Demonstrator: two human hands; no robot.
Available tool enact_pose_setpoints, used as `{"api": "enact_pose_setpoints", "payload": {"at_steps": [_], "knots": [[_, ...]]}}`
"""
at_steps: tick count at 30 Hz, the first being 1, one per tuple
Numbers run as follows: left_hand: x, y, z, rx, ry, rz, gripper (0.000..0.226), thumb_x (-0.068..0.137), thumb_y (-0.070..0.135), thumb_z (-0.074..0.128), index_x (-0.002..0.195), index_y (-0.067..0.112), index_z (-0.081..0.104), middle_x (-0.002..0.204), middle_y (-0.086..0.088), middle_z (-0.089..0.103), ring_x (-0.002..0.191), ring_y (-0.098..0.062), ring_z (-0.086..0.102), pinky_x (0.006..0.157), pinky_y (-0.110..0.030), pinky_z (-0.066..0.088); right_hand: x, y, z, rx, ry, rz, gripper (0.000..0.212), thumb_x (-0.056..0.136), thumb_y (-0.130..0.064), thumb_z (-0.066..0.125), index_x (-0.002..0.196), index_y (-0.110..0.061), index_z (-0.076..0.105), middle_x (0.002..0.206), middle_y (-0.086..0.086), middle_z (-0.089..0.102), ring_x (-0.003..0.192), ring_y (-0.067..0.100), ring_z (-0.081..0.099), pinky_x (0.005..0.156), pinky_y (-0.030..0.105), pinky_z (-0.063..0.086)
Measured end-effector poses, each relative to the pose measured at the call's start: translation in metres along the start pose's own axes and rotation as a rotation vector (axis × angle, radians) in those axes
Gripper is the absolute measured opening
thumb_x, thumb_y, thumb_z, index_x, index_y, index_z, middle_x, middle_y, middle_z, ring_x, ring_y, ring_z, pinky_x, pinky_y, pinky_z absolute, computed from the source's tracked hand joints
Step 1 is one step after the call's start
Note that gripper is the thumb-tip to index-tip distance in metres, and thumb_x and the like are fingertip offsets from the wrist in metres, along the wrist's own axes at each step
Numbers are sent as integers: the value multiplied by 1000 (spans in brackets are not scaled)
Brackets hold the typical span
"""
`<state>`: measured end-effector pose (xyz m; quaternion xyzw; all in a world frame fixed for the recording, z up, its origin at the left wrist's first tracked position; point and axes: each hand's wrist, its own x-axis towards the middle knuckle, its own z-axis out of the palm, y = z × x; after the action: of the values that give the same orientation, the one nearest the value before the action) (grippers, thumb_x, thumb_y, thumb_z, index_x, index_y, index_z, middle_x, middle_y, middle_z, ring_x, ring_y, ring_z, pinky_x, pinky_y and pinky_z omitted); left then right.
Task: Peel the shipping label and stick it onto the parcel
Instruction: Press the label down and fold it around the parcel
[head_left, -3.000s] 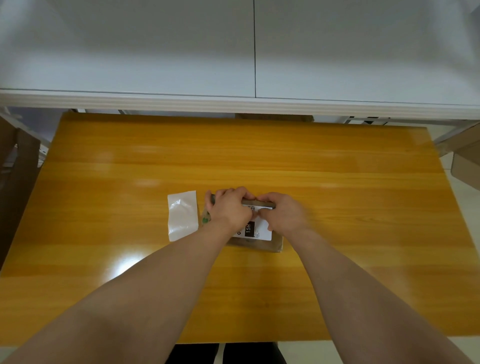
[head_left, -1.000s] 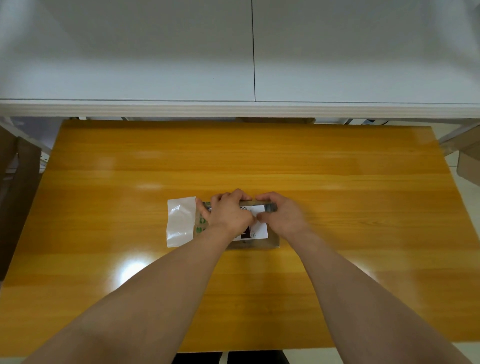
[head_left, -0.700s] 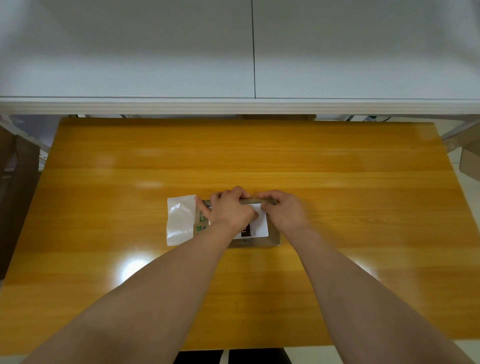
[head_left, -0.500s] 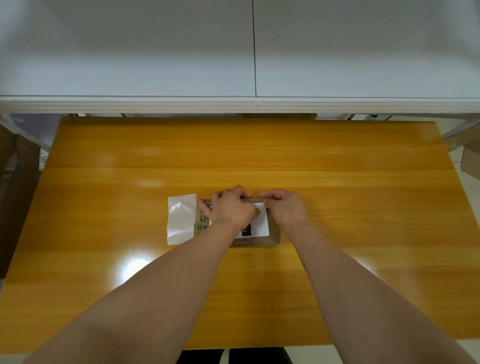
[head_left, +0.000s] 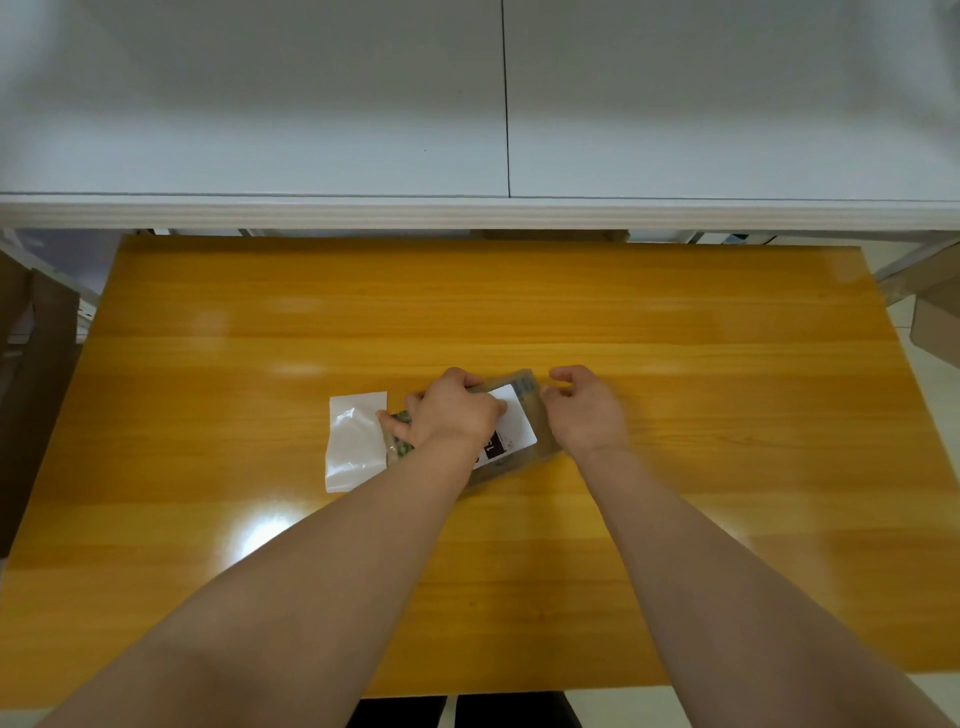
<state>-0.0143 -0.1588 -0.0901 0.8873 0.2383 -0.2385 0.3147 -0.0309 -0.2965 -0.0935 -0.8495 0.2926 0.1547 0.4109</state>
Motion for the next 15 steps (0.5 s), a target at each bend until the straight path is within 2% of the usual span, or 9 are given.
{"api": "enact_pose_setpoints", "payload": {"at_steps": [2, 4, 5, 7, 10, 12, 15], "knots": [[0, 0, -6, 26, -10, -28, 30, 79, 47, 69, 104, 36, 58, 95, 8, 61, 135, -23, 34, 116, -54, 5, -3, -2, -2, -73, -16, 65, 39, 96, -37, 47, 132, -22, 51, 96, 0, 69, 74, 22, 69, 73, 33, 55], [1, 0, -13, 50, -42, -56, 32, 79, 53, 68, 100, 33, 56, 96, 5, 59, 129, -25, 38, 106, -48, 21, -8, -7, -2, -87, -92, 123, 43, 98, -43, 44, 135, -21, 47, 75, -6, 61, 61, 20, 71, 68, 36, 58], [2, 0, -15, 53, -52, -73, 35, 78, 57, 67, 98, 30, 56, 95, 4, 61, 125, -27, 41, 99, -46, 25, -11, -10, -1, -54, -123, 141, 44, 99, -43, 44, 137, -21, 46, 74, -7, 58, 59, 20, 70, 64, 35, 60], [5, -3, -16, 60, -46, -100, 46, 73, 65, 64, 98, 27, 57, 93, 1, 66, 116, -30, 50, 89, -45, 26, -14, -16, 0, 34, -158, 140, 42, 99, -41, 46, 136, -21, 47, 79, -4, 61, 61, 21, 70, 57, 33, 61], [5, -13, -14, 0, -74, -120, 65, 71, 70, 63, 115, 23, 51, 100, 0, 67, 102, -29, 60, 89, -43, 39, -10, -20, 4, 7, -163, 26, 42, 96, -37, 55, 135, -22, 48, 100, 3, 70, 84, 25, 70, 78, 45, 61], [3, -20, -13, -95, -148, -109, 76, 74, 65, 66, 131, 21, 40, 109, -3, 66, 94, -28, 63, 84, -40, 51, -8, -19, 7, -46, -206, -28, 51, 92, -29, 63, 139, -25, 45, 118, 5, 66, 96, 27, 68, 85, 45, 58], [1, -27, -12, -253, -235, -73, 85, 79, 46, 72, 146, 29, 22, 122, -8, 63, 93, -27, 66, 78, -38, 56, -8, -19, 6, -98, -257, -83, 70, 82, -15, 74, 143, -26, 41, 134, 9, 52, 101, 27, 65, 84, 41, 58]]}}
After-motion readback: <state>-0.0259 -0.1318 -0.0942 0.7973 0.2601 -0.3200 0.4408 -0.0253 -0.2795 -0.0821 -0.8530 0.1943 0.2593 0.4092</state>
